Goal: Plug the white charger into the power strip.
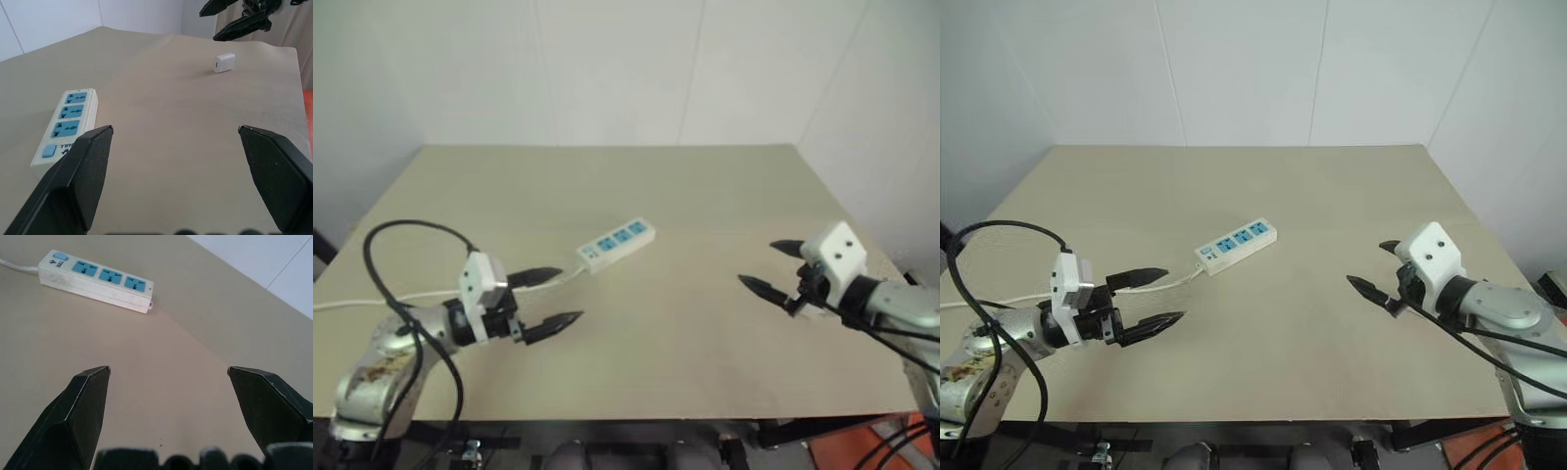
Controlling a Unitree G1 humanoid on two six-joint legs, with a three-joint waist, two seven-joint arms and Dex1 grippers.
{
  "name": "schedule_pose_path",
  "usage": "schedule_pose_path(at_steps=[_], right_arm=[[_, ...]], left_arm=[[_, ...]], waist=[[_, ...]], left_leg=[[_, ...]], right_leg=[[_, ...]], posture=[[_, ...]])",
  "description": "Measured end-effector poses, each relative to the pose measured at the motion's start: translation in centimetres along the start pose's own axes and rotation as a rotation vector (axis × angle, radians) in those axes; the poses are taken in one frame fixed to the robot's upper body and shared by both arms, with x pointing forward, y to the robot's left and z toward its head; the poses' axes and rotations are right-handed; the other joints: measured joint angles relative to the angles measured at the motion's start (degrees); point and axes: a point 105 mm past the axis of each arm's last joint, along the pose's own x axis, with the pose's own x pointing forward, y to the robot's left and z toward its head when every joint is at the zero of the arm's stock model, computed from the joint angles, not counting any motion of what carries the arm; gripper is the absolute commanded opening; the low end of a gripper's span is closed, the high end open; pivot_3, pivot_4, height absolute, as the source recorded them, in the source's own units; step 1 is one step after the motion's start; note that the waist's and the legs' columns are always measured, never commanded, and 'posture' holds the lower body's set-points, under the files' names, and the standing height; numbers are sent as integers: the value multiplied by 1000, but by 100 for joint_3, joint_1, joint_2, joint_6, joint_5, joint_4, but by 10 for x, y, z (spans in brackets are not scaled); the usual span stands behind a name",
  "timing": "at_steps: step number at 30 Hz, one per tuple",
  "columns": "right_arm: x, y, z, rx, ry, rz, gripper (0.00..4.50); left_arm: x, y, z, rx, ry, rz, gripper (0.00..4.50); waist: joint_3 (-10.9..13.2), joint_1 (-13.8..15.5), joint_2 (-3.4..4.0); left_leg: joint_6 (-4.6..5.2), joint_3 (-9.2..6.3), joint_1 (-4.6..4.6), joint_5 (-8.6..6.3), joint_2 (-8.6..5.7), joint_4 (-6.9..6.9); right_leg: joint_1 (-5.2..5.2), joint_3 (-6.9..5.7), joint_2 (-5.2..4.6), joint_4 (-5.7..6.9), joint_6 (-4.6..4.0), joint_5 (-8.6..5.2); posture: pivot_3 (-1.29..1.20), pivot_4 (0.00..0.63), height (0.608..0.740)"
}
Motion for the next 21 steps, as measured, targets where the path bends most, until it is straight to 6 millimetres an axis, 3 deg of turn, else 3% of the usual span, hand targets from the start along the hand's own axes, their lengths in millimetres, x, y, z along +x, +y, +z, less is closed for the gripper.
schedule_pose_path(at_steps=[5,10,14,21], right_arm=[[-7,22,-7,24,29,49,4500],[-22,4,3,-27,46,8,4500],[-22,-5,8,-37,37,-11,4500],[-10,7,-1,20,27,27,4500]], left_arm=[[7,5,-2,-9,-19,-8,4456],[26,4,-5,-20,-70,-47,4456],[31,3,-9,-23,-83,-41,4456],[8,5,-8,16,-18,4,4456]], waist=[[0,27,0],[1,-2,-3],[2,-63,-4],[3,-34,-6]], left_leg=[[0,0,-8,0,-5,1],[0,1,0,0,-2,12],[0,2,3,0,5,10],[0,2,-3,0,4,3]], right_leg=[[-2,-1,-5,-3,-9,2],[6,0,-2,-2,2,4],[4,3,5,0,5,1],[-1,3,3,-3,-1,2]], posture=[[0,150,740],[0,150,740],[0,150,740],[0,150,740]])
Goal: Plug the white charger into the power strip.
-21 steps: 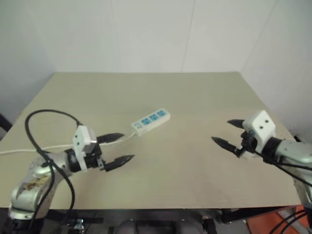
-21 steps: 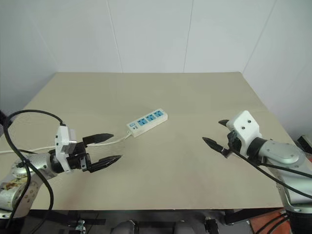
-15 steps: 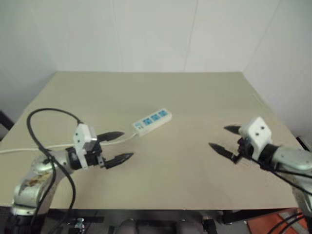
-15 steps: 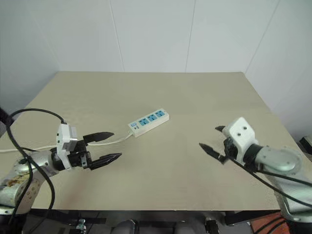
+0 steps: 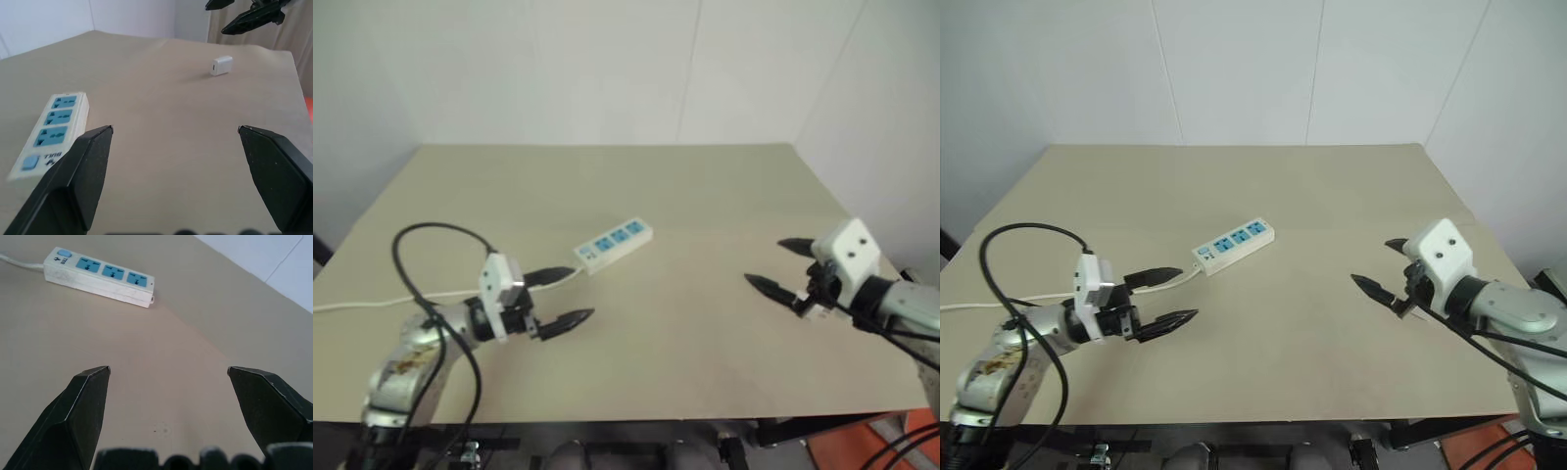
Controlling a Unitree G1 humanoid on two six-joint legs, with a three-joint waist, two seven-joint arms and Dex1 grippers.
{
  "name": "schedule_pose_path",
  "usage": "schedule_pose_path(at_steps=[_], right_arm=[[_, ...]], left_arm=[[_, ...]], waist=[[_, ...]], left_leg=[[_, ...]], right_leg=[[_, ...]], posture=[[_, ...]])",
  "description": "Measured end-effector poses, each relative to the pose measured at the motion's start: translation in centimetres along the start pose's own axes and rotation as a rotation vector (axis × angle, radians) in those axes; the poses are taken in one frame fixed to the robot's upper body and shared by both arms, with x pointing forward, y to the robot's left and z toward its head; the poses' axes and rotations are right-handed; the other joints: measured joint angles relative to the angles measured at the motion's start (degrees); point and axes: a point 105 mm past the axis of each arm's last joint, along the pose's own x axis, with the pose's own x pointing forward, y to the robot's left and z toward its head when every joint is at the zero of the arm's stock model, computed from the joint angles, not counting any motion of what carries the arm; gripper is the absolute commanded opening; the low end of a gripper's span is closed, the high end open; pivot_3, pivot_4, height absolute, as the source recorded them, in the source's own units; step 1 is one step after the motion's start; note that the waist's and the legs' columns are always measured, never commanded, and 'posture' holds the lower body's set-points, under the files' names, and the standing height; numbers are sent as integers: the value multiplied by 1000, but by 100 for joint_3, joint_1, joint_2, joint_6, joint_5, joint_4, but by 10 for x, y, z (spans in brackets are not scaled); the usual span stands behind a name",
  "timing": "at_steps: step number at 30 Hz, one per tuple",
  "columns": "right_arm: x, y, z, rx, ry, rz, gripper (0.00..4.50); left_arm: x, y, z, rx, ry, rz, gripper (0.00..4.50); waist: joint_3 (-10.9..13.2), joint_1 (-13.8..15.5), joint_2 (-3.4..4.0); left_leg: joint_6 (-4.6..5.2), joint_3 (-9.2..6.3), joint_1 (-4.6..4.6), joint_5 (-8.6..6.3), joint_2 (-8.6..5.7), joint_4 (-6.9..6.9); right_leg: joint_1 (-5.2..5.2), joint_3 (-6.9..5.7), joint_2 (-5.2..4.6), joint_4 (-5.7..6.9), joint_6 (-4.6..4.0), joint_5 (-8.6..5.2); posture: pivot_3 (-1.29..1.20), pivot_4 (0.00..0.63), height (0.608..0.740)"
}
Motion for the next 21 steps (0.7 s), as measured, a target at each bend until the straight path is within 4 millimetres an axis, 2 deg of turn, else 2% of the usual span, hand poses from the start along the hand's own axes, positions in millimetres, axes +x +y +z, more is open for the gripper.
schedule_pose_path(at_steps=[3,7,10,15,21], right_arm=[[5,3,-9,16,27,14,4500],[5,0,-14,26,34,5,4500],[9,1,-15,29,33,6,4500],[20,9,-9,32,-6,29,4500],[25,7,-4,26,-30,11,4500]], left_arm=[[-16,5,2,14,39,47,4456],[-16,7,0,3,36,81,4456],[-10,16,-1,5,38,127,4456],[6,51,-7,19,52,252,4456],[32,84,-5,67,54,250,4456]], waist=[[0,9,0],[1,43,-1],[1,31,-1],[1,28,-2],[2,46,-3]], left_leg=[[0,3,3,0,-1,0],[0,4,3,0,1,2],[0,4,4,0,2,2],[0,1,3,1,0,2],[0,0,-4,1,-6,2]], right_leg=[[1,0,-3,-1,3,-2],[4,-5,-4,0,-2,-8],[3,-5,-2,2,5,-4],[3,-5,1,4,6,-2],[1,-6,-1,0,-18,13]], posture=[[0,150,740],[0,150,740],[0,150,740],[0,150,740],[0,150,740]])
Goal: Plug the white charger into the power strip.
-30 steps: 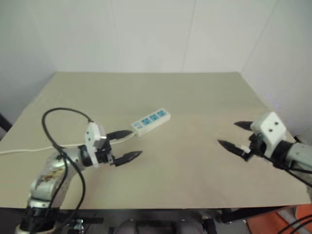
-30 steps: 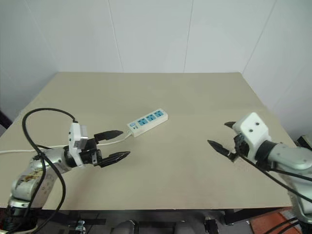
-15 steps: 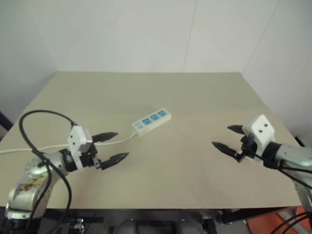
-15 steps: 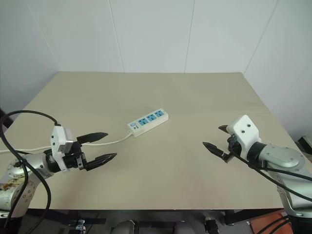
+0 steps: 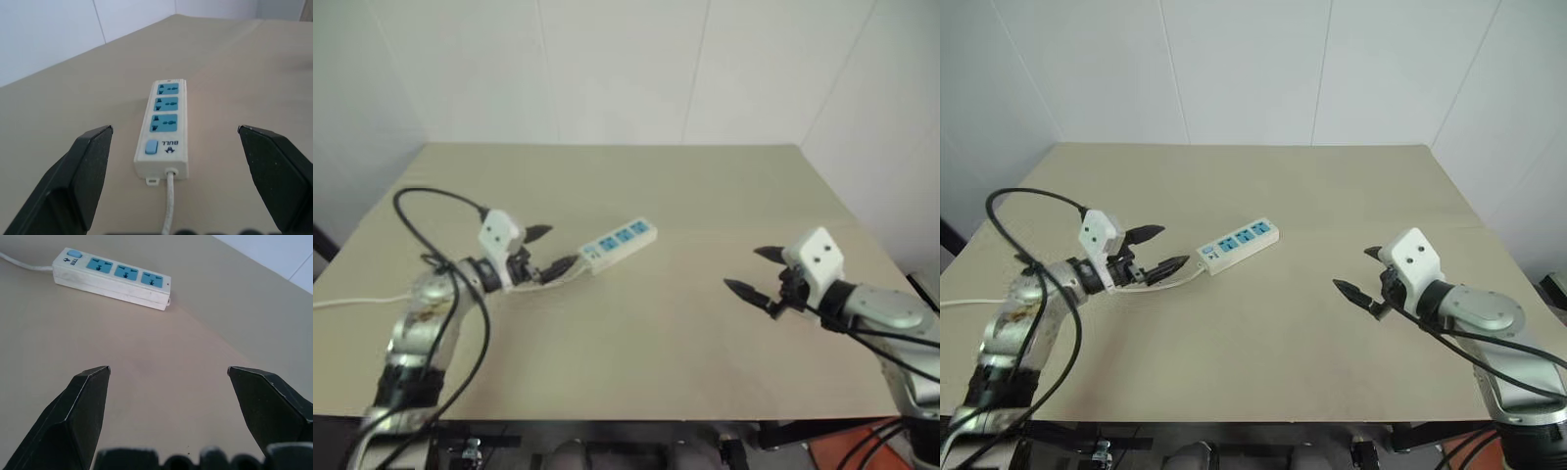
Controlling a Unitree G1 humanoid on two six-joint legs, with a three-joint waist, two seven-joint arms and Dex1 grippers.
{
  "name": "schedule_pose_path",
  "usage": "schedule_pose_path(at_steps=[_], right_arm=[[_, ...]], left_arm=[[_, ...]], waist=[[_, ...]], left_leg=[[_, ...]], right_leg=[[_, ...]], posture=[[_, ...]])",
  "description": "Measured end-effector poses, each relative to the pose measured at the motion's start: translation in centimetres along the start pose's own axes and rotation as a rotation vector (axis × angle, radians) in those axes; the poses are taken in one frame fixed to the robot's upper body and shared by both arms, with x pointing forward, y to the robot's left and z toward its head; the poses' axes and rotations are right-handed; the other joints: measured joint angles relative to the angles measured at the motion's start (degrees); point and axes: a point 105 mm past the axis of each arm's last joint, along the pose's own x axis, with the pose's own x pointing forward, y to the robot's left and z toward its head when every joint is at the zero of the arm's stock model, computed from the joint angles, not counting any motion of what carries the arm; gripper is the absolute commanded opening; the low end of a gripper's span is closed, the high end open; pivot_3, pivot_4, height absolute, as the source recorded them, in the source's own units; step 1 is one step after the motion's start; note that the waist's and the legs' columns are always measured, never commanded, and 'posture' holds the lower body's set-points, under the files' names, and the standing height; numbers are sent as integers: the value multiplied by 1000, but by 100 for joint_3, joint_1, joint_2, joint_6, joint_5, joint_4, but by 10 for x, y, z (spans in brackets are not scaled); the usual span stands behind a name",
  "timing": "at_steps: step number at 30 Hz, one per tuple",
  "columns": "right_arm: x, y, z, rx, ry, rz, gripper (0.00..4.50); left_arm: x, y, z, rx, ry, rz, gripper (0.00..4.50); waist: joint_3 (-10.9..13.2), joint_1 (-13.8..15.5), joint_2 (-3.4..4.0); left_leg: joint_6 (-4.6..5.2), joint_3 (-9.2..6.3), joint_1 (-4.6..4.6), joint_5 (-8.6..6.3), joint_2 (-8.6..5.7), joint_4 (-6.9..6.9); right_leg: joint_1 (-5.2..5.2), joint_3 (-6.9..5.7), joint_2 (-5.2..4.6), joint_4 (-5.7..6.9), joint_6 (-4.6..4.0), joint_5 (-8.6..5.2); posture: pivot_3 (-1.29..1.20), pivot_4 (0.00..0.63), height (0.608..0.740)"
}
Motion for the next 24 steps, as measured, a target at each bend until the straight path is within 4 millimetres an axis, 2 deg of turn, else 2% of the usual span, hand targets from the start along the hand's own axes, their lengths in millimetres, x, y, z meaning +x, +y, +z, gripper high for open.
schedule_pose_path(at_steps=[12,20,24], right_arm=[[7,5,4,-18,-10,26,4500],[9,8,10,-23,-39,17,4500],[8,11,15,-35,-56,19,4500]], left_arm=[[60,8,-31,-60,40,-94,4456],[73,7,-57,-79,112,-89,4456],[78,5,-61,-96,115,-72,4456]], waist=[[2,-22,-4],[3,-22,-5],[4,-19,-7]], left_leg=[[0,-2,-8,0,-4,0],[0,-4,-10,0,-5,1],[0,-6,-10,0,-5,1]], right_leg=[[-3,0,-1,0,2,1],[-3,-2,0,2,6,0],[-3,-3,-1,2,11,-2]], posture=[[0,150,740],[0,150,740],[0,150,740]])
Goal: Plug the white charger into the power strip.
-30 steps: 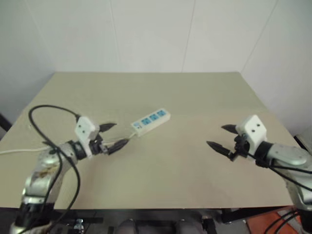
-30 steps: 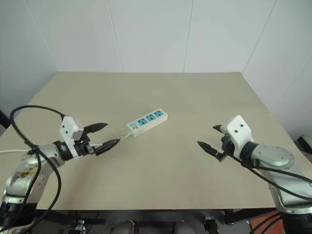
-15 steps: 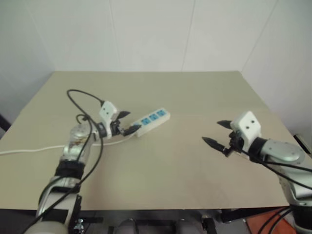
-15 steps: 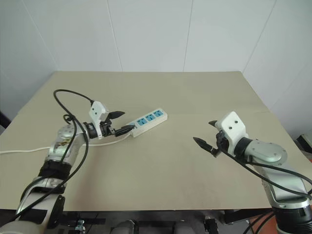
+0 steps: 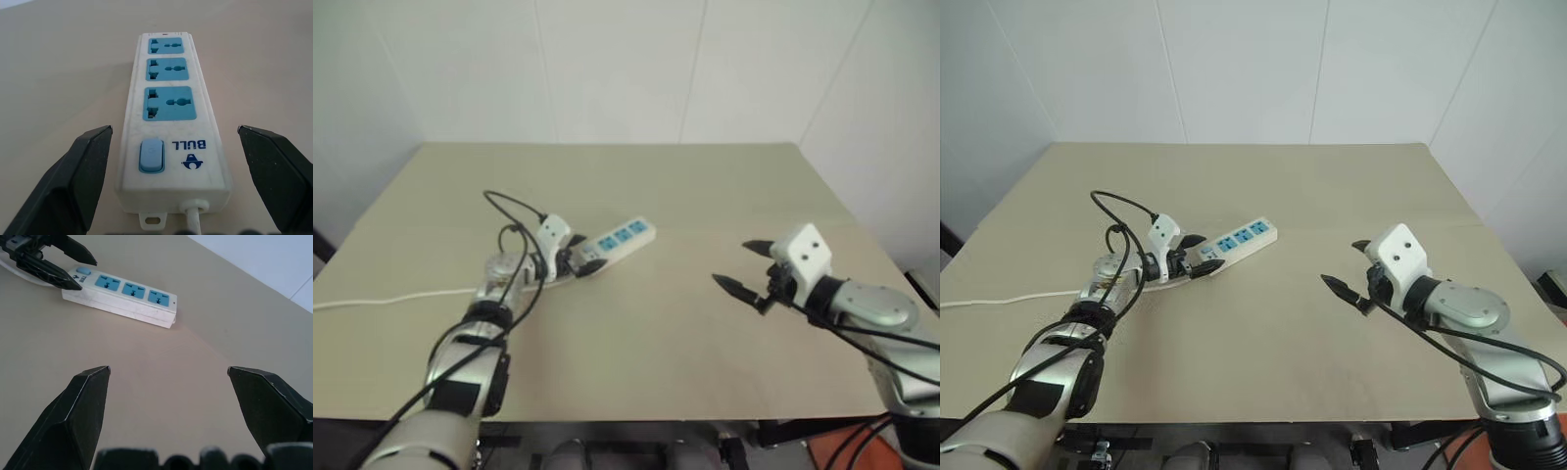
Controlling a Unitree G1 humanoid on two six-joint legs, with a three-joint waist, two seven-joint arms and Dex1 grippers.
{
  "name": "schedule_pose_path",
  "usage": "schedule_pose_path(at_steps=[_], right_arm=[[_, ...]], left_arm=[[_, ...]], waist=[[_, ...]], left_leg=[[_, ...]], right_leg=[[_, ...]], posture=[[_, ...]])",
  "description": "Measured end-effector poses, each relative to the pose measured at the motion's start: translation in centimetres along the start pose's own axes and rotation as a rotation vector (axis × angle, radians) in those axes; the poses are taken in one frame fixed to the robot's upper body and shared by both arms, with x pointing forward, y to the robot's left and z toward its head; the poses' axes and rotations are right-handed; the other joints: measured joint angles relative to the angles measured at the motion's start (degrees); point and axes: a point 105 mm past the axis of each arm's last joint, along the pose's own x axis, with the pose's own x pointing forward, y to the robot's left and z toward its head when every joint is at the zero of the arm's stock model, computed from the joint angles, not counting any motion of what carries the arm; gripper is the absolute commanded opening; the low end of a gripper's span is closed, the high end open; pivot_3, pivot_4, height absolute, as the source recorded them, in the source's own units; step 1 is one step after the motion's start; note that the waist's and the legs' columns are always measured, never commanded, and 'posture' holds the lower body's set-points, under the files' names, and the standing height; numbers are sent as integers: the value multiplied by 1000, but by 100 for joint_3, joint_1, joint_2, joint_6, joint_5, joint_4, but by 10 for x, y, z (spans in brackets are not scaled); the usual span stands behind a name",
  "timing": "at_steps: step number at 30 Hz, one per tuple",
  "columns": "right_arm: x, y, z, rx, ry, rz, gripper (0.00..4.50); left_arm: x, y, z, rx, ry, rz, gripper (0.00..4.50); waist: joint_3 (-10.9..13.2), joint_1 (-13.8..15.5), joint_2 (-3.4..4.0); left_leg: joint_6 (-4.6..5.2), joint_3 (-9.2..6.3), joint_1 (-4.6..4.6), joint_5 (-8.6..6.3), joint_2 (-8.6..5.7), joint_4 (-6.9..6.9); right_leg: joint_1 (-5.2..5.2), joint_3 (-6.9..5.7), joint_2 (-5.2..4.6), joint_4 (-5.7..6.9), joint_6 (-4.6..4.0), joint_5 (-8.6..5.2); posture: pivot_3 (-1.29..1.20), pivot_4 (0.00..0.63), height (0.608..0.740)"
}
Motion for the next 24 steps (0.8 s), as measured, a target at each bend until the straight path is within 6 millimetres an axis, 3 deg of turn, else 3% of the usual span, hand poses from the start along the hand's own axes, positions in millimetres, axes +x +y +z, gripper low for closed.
schedule_pose_path(at_steps=[14,18,24], right_arm=[[-10,3,7,-13,-8,-59,4500],[-10,4,10,-12,-27,-76,4500],[-10,5,13,-19,-36,-77,4500]], left_arm=[[18,2,0,46,55,91,4456],[19,-6,-19,32,137,62,4456],[18,-5,-18,12,122,54,4456]], waist=[[-1,-4,0],[-2,-24,-1],[-2,-3,-1]], left_leg=[[-1,-2,19,1,-3,11],[-1,-5,9,1,-2,10],[-1,-5,3,0,-6,10]], right_leg=[[12,2,0,17,32,-14],[4,3,3,16,31,-14],[4,2,-1,12,25,-10]], posture=[[0,150,740],[0,150,740],[0,150,740]])
